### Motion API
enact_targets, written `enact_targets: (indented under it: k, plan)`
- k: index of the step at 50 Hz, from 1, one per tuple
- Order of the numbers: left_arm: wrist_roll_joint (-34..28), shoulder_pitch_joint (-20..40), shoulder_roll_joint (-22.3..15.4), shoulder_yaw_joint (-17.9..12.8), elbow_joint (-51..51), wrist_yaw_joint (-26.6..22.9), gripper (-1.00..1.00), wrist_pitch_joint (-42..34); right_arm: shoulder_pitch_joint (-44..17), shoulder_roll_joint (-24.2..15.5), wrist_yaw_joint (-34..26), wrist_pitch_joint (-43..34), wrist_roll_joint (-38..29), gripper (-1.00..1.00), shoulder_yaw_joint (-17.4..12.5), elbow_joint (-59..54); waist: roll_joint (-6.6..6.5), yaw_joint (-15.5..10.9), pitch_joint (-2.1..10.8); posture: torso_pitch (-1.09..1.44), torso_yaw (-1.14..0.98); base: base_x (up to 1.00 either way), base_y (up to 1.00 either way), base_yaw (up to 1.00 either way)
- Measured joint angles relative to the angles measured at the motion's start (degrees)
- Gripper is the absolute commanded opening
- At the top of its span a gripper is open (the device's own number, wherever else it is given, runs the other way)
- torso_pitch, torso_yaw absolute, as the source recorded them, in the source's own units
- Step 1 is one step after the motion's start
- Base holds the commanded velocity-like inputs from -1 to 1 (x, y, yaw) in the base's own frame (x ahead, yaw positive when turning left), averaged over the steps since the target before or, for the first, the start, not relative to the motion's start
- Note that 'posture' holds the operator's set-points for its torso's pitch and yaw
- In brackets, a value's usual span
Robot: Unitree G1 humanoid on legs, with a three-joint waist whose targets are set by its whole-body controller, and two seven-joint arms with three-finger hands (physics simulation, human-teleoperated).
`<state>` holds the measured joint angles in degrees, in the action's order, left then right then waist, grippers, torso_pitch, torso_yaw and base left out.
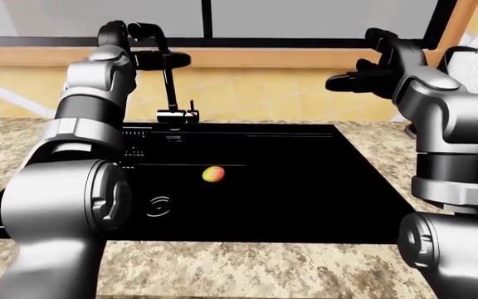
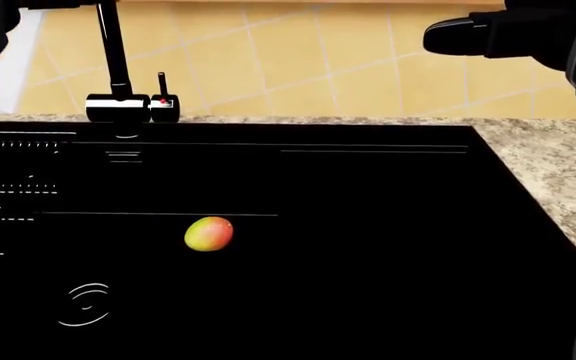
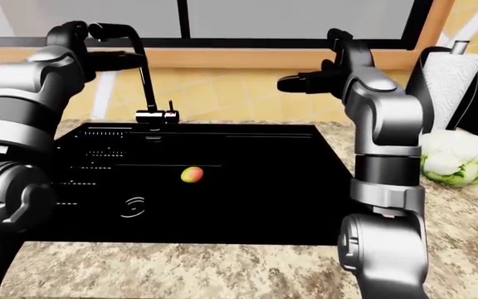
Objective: Turn the sink spout to the right.
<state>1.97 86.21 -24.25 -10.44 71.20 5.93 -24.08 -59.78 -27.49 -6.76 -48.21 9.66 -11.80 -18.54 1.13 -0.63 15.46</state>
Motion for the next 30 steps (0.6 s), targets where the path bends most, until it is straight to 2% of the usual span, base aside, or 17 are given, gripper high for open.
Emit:
enact_targets:
  k: [30]
  plan:
    - [0.7,-0.1,3.1,0.5,-0.2,0.6,1.0,0.1,0.4,-0.4,0.0,-1.0,0.5,1.0,-0.3,1.9,0.24,0.1,0.12,-0.4,0.0,0.0,0.0,0.0]
